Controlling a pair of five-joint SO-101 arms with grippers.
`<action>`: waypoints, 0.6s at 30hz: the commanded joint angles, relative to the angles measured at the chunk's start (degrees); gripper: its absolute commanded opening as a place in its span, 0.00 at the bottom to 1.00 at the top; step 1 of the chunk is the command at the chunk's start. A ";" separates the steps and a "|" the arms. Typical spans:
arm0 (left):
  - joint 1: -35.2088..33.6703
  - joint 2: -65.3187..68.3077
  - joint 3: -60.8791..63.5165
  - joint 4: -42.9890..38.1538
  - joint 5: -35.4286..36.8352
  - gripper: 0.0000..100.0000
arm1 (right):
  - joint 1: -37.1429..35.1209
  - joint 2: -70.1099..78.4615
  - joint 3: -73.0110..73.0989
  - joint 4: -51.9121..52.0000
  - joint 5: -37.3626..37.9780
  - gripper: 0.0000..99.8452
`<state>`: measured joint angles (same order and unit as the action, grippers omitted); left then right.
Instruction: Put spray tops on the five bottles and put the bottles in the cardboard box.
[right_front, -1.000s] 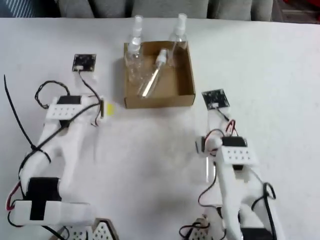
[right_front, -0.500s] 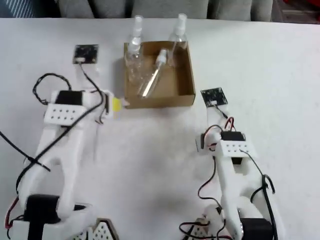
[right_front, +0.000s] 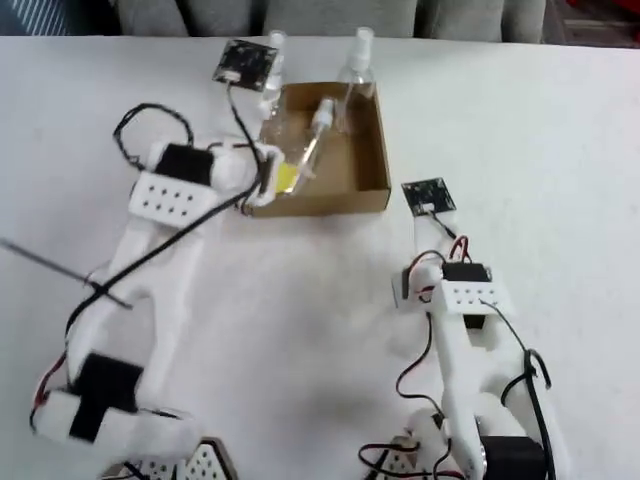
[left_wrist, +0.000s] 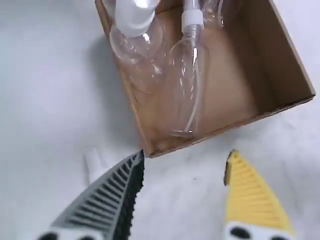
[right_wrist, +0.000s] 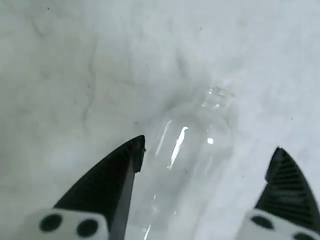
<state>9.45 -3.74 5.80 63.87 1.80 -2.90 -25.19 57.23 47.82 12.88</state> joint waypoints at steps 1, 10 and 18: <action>1.19 3.65 -8.09 2.81 0.44 0.25 | 2.59 -0.75 -4.13 0.48 0.26 0.28; 0.75 3.12 -6.33 4.13 3.08 0.25 | 5.67 -1.01 -9.32 0.57 -0.09 0.16; -7.08 2.77 -1.23 9.58 2.99 0.25 | 2.42 0.13 -21.36 2.86 -3.60 0.07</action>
<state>7.78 0.31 4.57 69.32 4.18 1.93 -25.10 42.46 48.88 10.15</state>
